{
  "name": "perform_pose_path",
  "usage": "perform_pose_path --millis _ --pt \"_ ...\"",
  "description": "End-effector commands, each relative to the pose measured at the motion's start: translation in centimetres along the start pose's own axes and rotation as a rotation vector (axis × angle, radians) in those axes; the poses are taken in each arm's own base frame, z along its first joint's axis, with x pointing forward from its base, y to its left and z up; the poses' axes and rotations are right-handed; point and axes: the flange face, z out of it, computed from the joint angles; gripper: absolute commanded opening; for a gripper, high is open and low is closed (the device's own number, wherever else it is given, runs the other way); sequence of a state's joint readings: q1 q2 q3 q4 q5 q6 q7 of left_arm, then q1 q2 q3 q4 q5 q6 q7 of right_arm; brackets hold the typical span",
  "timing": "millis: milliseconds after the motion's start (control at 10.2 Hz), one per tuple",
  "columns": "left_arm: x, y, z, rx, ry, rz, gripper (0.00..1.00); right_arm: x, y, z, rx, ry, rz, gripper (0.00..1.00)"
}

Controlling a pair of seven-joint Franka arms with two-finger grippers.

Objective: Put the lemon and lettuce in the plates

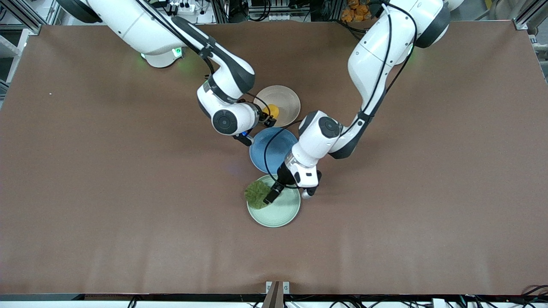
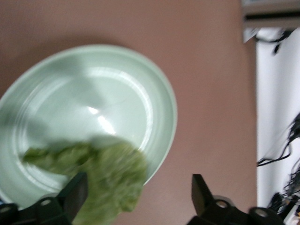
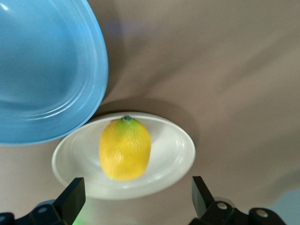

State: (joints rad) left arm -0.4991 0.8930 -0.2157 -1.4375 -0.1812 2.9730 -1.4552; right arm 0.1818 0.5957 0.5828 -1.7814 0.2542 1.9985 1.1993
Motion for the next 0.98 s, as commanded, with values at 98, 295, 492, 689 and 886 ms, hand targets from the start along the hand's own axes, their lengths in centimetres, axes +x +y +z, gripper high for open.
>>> perform_pose_path --millis 98,295,492,689,886 --pt "3.4 5.7 -8.3 0.082 0.085 0.147 1.0 2.8 3.0 -9.3 0.092 0.046 -0.087 1.0" --pt "4.7 8.0 -13.8 0.21 0.117 0.313 1.0 6.5 6.7 -15.4 0.076 0.129 -0.169 1.0" --pt "5.9 8.7 -18.4 0.358 0.085 0.556 1.0 10.9 11.1 -21.5 0.034 0.188 -0.244 1.0" --pt "8.4 9.3 -23.6 0.462 0.062 0.667 1.0 13.5 14.5 -27.4 0.049 0.3 -0.263 1.0" --pt "12.8 9.6 -29.3 0.535 0.028 0.817 1.0 14.5 18.4 -32.9 0.046 0.383 -0.235 1.0"
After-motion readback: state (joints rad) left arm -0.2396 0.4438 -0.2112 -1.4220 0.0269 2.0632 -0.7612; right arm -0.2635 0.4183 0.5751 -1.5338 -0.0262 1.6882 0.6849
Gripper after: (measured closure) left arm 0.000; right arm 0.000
